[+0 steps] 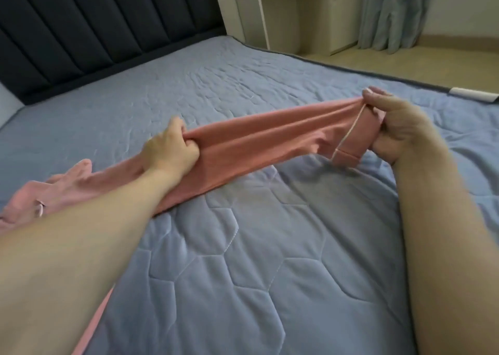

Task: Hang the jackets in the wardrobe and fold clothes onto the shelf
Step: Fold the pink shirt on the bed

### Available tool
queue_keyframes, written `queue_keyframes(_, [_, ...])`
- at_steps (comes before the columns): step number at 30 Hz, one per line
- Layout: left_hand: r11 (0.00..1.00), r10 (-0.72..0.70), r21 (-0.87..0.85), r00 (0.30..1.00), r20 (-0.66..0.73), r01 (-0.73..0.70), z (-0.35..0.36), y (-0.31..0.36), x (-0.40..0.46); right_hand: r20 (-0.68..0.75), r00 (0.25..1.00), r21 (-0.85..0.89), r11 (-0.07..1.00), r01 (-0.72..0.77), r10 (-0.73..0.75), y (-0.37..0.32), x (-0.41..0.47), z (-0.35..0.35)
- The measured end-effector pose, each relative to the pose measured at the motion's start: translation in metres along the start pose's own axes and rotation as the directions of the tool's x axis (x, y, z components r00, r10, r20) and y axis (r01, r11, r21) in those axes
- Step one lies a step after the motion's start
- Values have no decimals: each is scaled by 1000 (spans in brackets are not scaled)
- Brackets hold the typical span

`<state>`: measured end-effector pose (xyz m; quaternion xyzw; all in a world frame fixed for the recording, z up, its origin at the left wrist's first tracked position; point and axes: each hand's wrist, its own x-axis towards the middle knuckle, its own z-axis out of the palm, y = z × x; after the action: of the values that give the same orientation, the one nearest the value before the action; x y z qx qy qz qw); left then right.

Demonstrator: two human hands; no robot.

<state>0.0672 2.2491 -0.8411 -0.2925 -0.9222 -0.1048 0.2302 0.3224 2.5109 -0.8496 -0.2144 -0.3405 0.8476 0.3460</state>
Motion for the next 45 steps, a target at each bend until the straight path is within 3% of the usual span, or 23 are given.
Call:
queue_keyframes(1, [997, 25, 80, 996, -81, -19, 3, 2, -2, -14, 1000, 84, 996, -24, 25, 0, 1, -4])
queue_keyframes(2, [987, 59, 152, 997, -48, -51, 6, 5, -4, -21, 997, 18, 997, -80, 80, 3, 0, -6])
queue_keyframes(3, [969, 87, 226, 993, 76, -102, 11, 9, -5, -33, 990, -201, 970, -138, 134, 6, -3, -6])
queue_keyframes(5, [952, 89, 237, 919, 385, -192, 22, 18, -1, -96, 982, -698, 692, -184, 164, 15, -6, -3])
queue_keyframes(7, [990, 70, 63, 841, 536, -123, 28, 28, 3, -133, 989, -912, 384, -146, 59, 23, -4, 4])
queue_keyframes(9, [995, 80, -95, 846, 528, -35, 31, 32, 5, -125, 992, -930, 350, -113, -12, 29, 0, 11])
queue_keyframes(12, [984, 128, -168, 875, 466, -55, 35, 35, 8, -177, 982, -822, 558, -112, -64, 28, 15, 6])
queue_keyframes(14, [975, 162, -184, 959, 233, -120, 40, 44, 11, -176, 969, -848, 526, -60, -174, 24, 22, 1])
queue_keyframes(16, [986, 146, -90, 989, 24, -144, 50, 58, 13, -156, 939, -937, 348, -42, -306, 25, 27, -2])
queue_keyframes(17, [991, 131, -45, 990, 42, -129, 57, 65, 12, -145, 919, -977, 201, -74, -366, 28, 27, -1])
queue_keyframes(19, [997, 79, -18, 972, 222, -77, 70, 75, 3, -78, 885, -984, -108, -142, -458, 37, 23, 11])
queue_keyframes(20, [999, 41, -19, 954, 298, -37, 75, 76, -2, -17, 875, -971, -199, -129, -483, 44, 21, 21])
queue_keyframes(22, [999, -42, -9, 929, 369, 48, 80, 67, -12, 180, 862, -960, -276, 50, -474, 68, 17, 41])
queue_keyframes(24, [992, -126, 37, 905, 407, 121, 75, 38, -25, 346, 879, -919, -306, 248, -328, 103, 10, 48])
queue_keyframes(26, [969, -243, 157, 847, 473, 191, 59, -11, -50, 383, 914, -865, -399, 303, -136, 134, 5, 38])
queue_keyframes(27, [949, -308, 222, 816, 489, 226, 49, -39, -66, 377, 920, -851, -433, 297, -111, 142, 6, 32])
queue_keyframes(30, [917, -394, 288, 751, 530, 277, 17, -99, -119, 356, 921, -844, -476, 247, -155, 148, 8, 29])
queue_keyframes(37, [984, -168, 70, 722, 672, 164, -29, -115, -213, 96, 992, -877, -478, 45, -84, 163, -65, 67])
queue_keyframes(42, [996, -57, -4, 675, 735, 89, -96, -127, -288, 142, 983, -859, -480, 179, 112, 206, -173, 119])
queue_keyframes(45, [996, 39, -83, 636, 771, 39, -144, -142, -334, 164, 958, -904, -352, 242, 237, 218, -218, 158])
